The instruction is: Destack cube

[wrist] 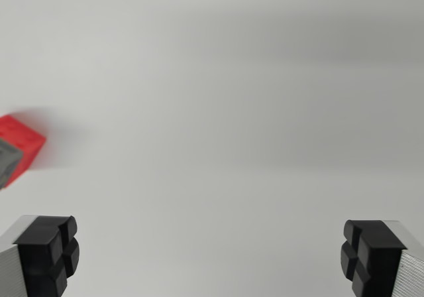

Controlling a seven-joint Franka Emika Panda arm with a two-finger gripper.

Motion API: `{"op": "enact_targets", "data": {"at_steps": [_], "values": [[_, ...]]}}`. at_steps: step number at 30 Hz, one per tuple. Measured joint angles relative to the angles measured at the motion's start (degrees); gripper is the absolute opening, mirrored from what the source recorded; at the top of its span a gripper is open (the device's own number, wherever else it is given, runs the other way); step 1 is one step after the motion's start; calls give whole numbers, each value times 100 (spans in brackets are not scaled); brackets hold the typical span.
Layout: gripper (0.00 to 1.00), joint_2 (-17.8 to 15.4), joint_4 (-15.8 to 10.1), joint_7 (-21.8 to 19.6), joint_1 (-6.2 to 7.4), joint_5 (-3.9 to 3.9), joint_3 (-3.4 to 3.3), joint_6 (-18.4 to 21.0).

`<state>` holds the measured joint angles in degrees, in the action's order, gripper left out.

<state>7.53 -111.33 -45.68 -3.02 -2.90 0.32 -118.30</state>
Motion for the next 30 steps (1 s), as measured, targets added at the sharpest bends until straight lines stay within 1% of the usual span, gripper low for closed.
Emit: {"op": "enact_targets", "data": {"at_steps": [7,16,22,30], "values": [[100,0,-25,-67,16,0,7,-5],[100,-13,-125,-268,70,0,29,-87],[100,-30,-205,-454,116,1,51,-148],[100,-53,-370,-818,214,6,97,-278]]}}
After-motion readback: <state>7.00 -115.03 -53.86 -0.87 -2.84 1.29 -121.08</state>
